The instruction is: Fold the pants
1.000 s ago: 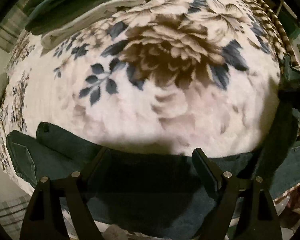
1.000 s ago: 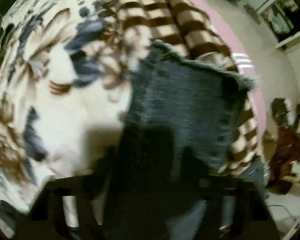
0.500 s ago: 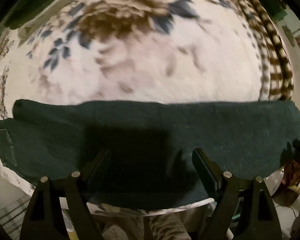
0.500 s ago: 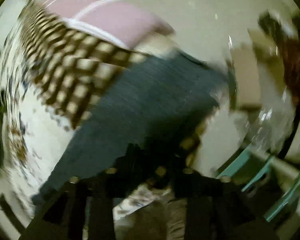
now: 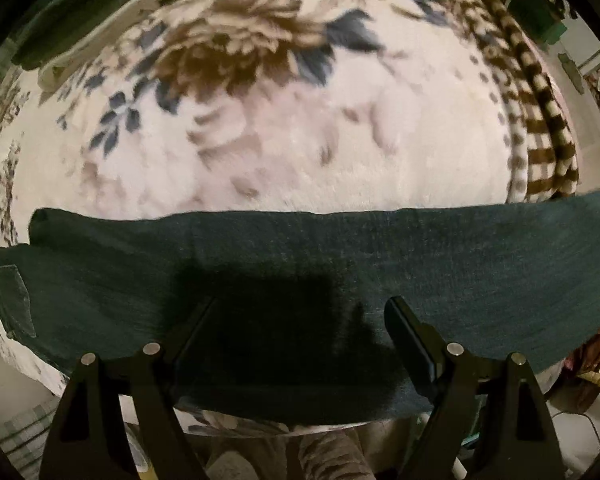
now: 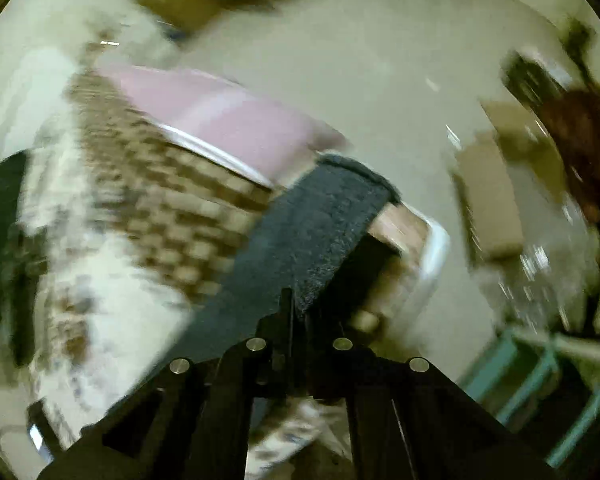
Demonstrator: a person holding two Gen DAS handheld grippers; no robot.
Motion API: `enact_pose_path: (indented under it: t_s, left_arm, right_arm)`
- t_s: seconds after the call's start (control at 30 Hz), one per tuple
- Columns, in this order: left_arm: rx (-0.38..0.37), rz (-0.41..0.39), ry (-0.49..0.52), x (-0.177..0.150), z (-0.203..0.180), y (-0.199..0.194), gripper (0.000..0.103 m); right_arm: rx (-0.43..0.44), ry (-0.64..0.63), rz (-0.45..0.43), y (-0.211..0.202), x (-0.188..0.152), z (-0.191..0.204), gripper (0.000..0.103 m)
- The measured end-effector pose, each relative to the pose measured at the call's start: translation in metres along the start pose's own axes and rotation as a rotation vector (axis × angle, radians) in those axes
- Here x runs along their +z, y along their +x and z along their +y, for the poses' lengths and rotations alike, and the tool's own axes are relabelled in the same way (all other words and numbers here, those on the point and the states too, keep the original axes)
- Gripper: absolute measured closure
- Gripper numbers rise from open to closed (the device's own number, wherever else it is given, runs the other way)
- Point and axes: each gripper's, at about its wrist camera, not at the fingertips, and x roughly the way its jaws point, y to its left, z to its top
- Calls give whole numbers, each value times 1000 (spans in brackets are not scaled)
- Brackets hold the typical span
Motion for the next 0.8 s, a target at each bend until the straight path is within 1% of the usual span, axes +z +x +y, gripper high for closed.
enact_pose_path:
  t_s: [0.03, 0.1, 0.17, 0.2, 0.23, 0.27, 0.3, 0.33, 0.37, 0.4, 0.43, 0.47, 0.5, 0.53, 0.57, 0.63, 0.7, 0.73, 0.77, 0.8]
  left_arm:
    - [-1, -5, -3, 0, 2, -1, 20]
    - [-5, -4, -13, 0, 4, -1, 20]
    - [-10, 2, -27, -3, 7, 3, 20]
    - [-11, 1, -33, -4, 10, 4, 20]
    - [-10, -4, -38, -7, 13, 6, 20]
    - [-10, -10, -43, -11, 15, 8, 20]
    - [-15, -17, -49, -14, 18, 7, 20]
    - [-23, -23, -54, -24, 26, 15, 20]
    - [-35, -28, -62, -27, 32, 14, 20]
    - [-49, -26, -69, -29, 38, 12, 20]
    - [-72, -20, -78, -32, 48, 10, 18]
    - [-85, -14, -87, -36, 60, 8, 14]
    - [-81, -15, -98, -41, 74, 5, 12]
    - [-71, -18, -112, -45, 88, 2, 12]
    - [-64, -23, -129, -49, 105, 0, 12]
    - [-45, -37, -188, -60, 152, -7, 11]
    - [-2, -48, -269, -74, 211, -13, 11]
    - [21, -47, -305, -81, 237, -15, 11]
    - [50, -46, -354, -87, 269, -17, 11]
    - [67, -46, -394, -92, 294, -19, 11]
  right_arm:
    - [27, -43, -34, -10, 2, 9, 98]
    - [10, -74, -38, -7, 16, 18, 98]
    - [-17, -43, 3, 12, 17, 3, 98]
    - [-32, -32, 37, 25, 16, -6, 98]
    - [-52, -17, 89, 40, 16, -19, 98]
    - [-83, -1, 164, 60, 11, -32, 94]
    - [-116, 1, 214, 72, 8, -39, 88]
    - [-155, 6, 265, 82, 3, -43, 76]
    - [-166, 9, 280, 81, -2, -44, 66]
    - [-173, -7, 276, 74, -7, -39, 57]
    - [-182, -30, 273, 67, -10, -32, 53]
    - [-184, -68, 264, 57, -16, -19, 48]
    - [-181, -98, 255, 48, -21, -6, 47]
    - [-167, -140, 256, 39, -29, 15, 46]
    - [-137, -178, 272, 33, -38, 35, 45]
    - [-66, -245, 323, 28, -56, 77, 44]
    - [32, -380, 436, 37, -87, 146, 44]
    - [66, -423, 468, 41, -102, 172, 44]
    - [131, -487, 529, 49, -123, 215, 44]
    - [191, -516, 582, 56, -140, 246, 44]
